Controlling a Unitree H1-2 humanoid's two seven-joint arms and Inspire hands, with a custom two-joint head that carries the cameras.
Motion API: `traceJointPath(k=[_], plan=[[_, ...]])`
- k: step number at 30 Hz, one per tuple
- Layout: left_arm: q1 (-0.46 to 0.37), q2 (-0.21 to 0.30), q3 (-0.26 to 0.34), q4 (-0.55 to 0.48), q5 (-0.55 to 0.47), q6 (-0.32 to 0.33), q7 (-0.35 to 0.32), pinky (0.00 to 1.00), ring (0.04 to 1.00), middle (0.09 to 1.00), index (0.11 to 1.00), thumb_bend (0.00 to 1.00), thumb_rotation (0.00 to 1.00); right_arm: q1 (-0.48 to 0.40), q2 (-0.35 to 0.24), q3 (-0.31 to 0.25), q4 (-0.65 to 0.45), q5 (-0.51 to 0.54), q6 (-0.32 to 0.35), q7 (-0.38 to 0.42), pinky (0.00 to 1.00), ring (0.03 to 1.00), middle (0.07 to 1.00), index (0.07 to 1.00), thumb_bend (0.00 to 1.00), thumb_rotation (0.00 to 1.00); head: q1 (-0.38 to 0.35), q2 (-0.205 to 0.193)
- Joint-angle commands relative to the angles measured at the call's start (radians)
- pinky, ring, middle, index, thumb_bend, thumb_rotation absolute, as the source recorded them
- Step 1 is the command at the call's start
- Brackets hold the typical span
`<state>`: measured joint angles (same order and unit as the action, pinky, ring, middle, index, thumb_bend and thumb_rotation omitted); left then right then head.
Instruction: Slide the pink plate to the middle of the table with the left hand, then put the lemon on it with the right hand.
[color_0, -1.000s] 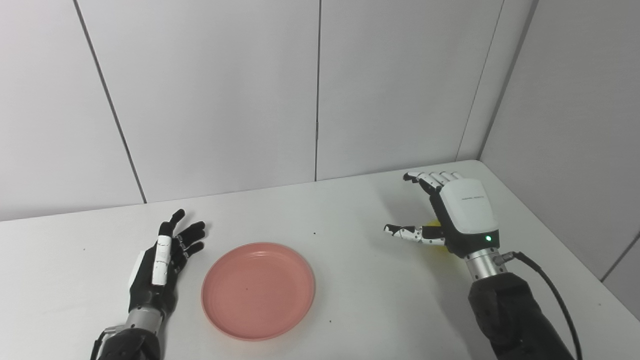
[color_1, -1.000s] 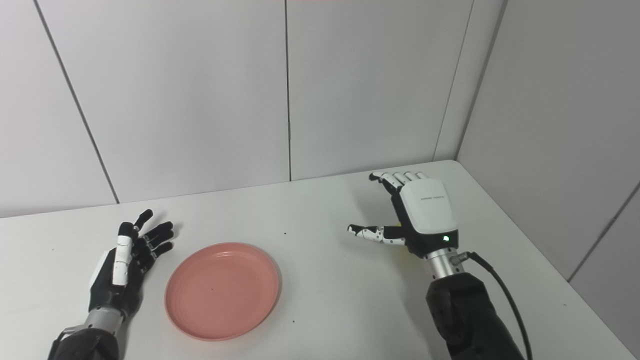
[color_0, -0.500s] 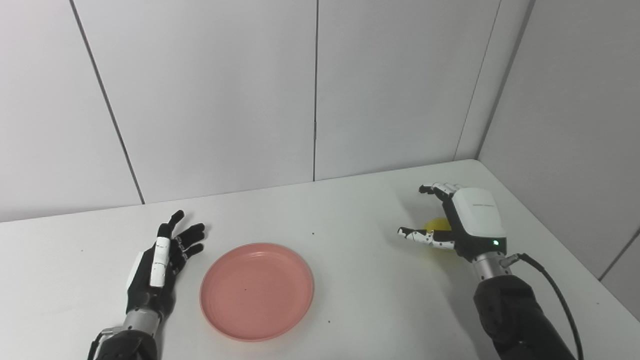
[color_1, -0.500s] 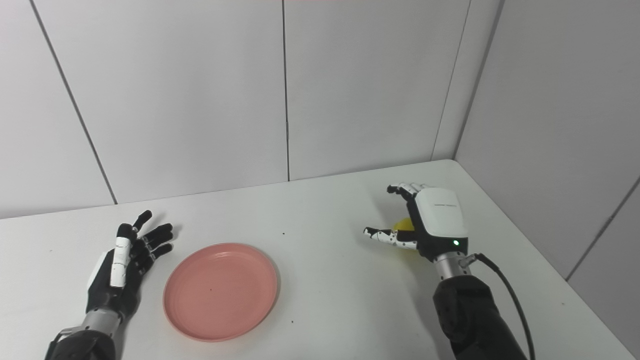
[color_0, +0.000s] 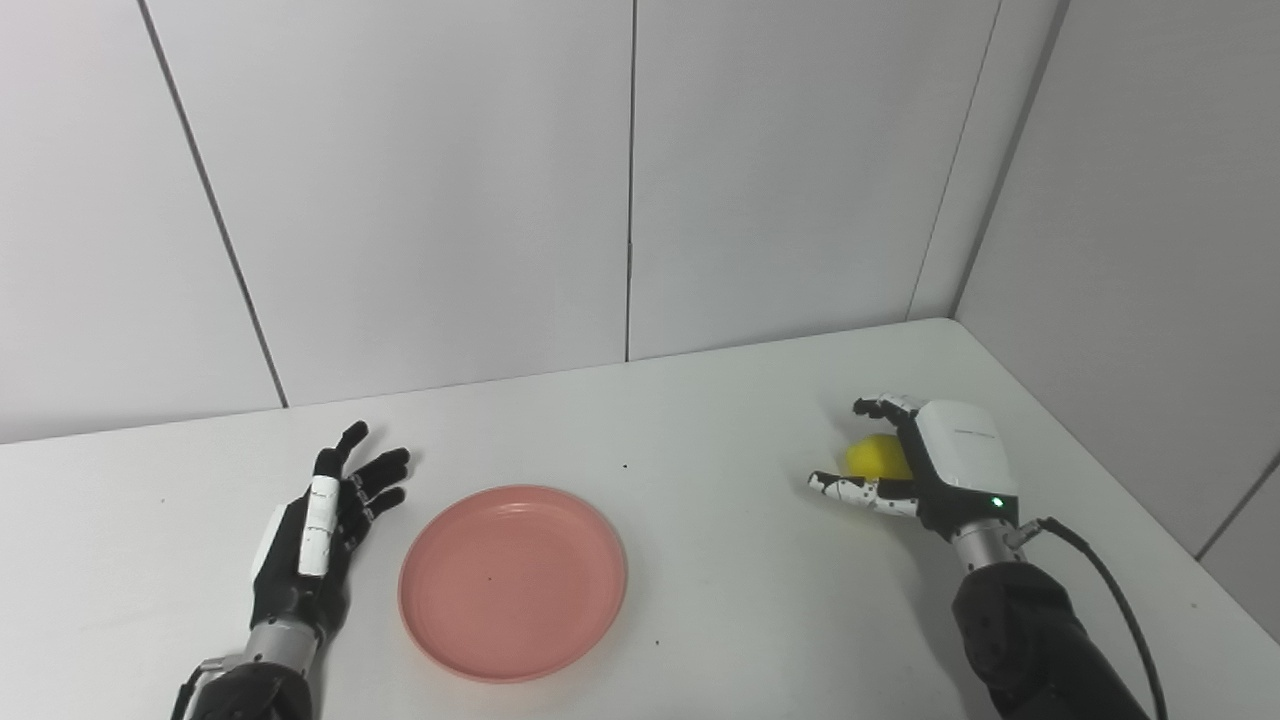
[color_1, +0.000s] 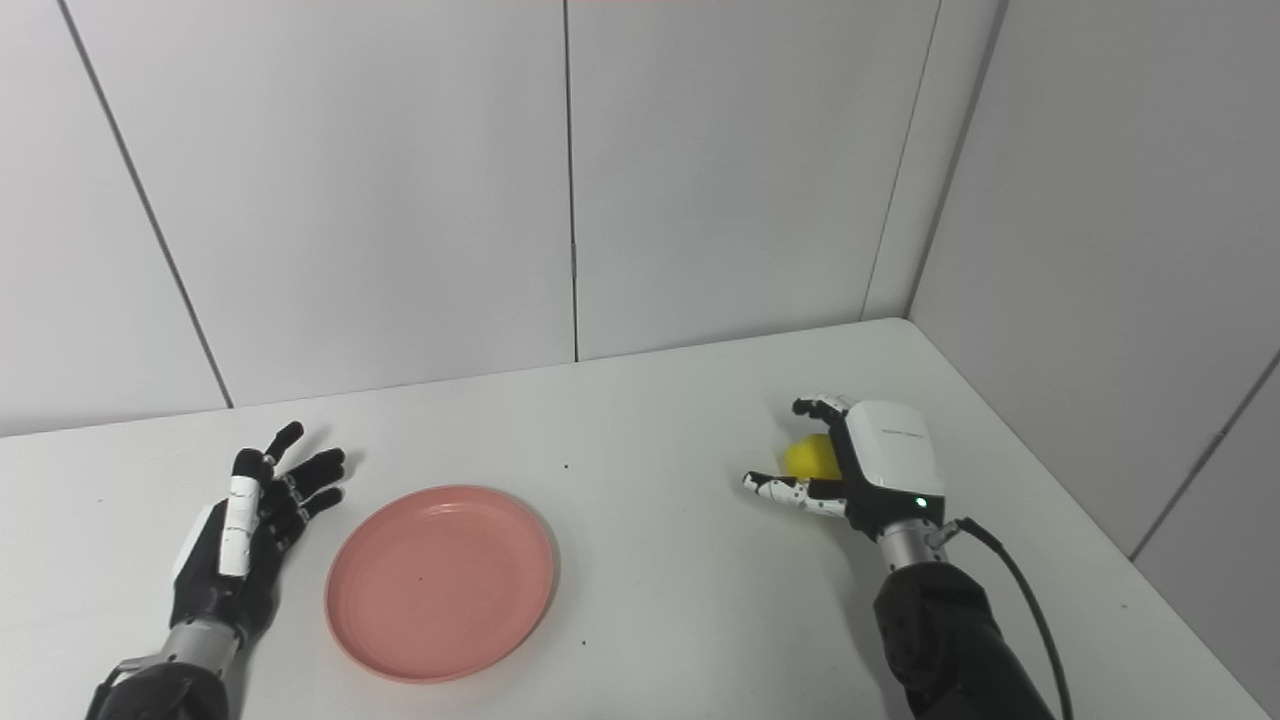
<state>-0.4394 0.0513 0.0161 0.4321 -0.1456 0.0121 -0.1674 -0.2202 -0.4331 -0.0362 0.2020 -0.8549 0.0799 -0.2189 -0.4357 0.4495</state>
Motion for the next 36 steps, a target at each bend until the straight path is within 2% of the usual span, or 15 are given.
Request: traceJointPath(k=[1, 23, 25, 26, 29, 30, 33, 34, 36], plan=[[0.045, 0.001, -0.009, 0.037, 0.011, 0.080, 0.005, 0.82, 0.823, 0.771, 0.909, 0.87, 0.93, -0.030, -0.034, 0.000, -0.008, -0.006, 0.024, -0.033, 0.69, 0.700, 0.716, 0.686, 0.88, 0.71, 0.001, 0.000], [0.049, -0.003, -0.009, 0.044, 0.009, 0.072, 0.006, 0.82, 0.825, 0.763, 0.906, 0.89, 0.93, -0.029, -0.049, 0.025, 0.030, 0.009, 0.029, -0.051, 0.68, 0.689, 0.704, 0.685, 0.88, 0.69, 0.005, -0.002], [0.048, -0.001, -0.009, 0.050, 0.009, 0.068, 0.004, 0.81, 0.819, 0.758, 0.906, 0.89, 0.93, -0.027, -0.046, 0.023, 0.034, 0.013, 0.032, -0.055, 0.64, 0.680, 0.705, 0.688, 0.88, 0.68, 0.004, -0.002], [0.049, 0.000, -0.009, 0.051, 0.009, 0.067, 0.003, 0.81, 0.817, 0.758, 0.906, 0.89, 0.93, -0.026, -0.045, 0.022, 0.037, 0.014, 0.032, -0.060, 0.52, 0.595, 0.663, 0.682, 0.86, 0.64, 0.004, -0.001], [0.051, -0.001, -0.010, 0.043, 0.011, 0.074, 0.005, 0.80, 0.815, 0.753, 0.904, 0.89, 0.92, -0.032, -0.036, 0.018, 0.076, 0.021, 0.019, -0.108, 0.38, 0.474, 0.580, 0.641, 0.82, 0.58, 0.004, 0.002], [0.051, -0.001, -0.011, 0.040, 0.012, 0.076, 0.006, 0.80, 0.817, 0.752, 0.906, 0.89, 0.93, -0.034, -0.034, 0.018, 0.088, 0.025, 0.014, -0.123, 0.32, 0.405, 0.510, 0.576, 0.79, 0.54, 0.004, 0.002], [0.052, 0.000, -0.012, 0.037, 0.012, 0.078, 0.005, 0.80, 0.817, 0.749, 0.900, 0.90, 0.93, -0.040, -0.032, 0.024, 0.117, 0.039, 0.019, -0.138, 0.27, 0.337, 0.433, 0.510, 0.74, 0.49, 0.004, 0.004], [0.052, 0.000, -0.012, 0.035, 0.011, 0.080, 0.005, 0.80, 0.814, 0.749, 0.897, 0.90, 0.92, -0.041, -0.033, 0.026, 0.123, 0.042, 0.020, -0.142, 0.23, 0.291, 0.381, 0.465, 0.72, 0.44, 0.004, 0.007], [0.052, -0.002, -0.012, 0.032, 0.010, 0.082, 0.005, 0.79, 0.813, 0.748, 0.896, 0.90, 0.92, -0.043, -0.037, 0.035, 0.139, 0.047, 0.018, -0.147, 0.22, 0.276, 0.365, 0.451, 0.71, 0.42, 0.004, 0.007]])
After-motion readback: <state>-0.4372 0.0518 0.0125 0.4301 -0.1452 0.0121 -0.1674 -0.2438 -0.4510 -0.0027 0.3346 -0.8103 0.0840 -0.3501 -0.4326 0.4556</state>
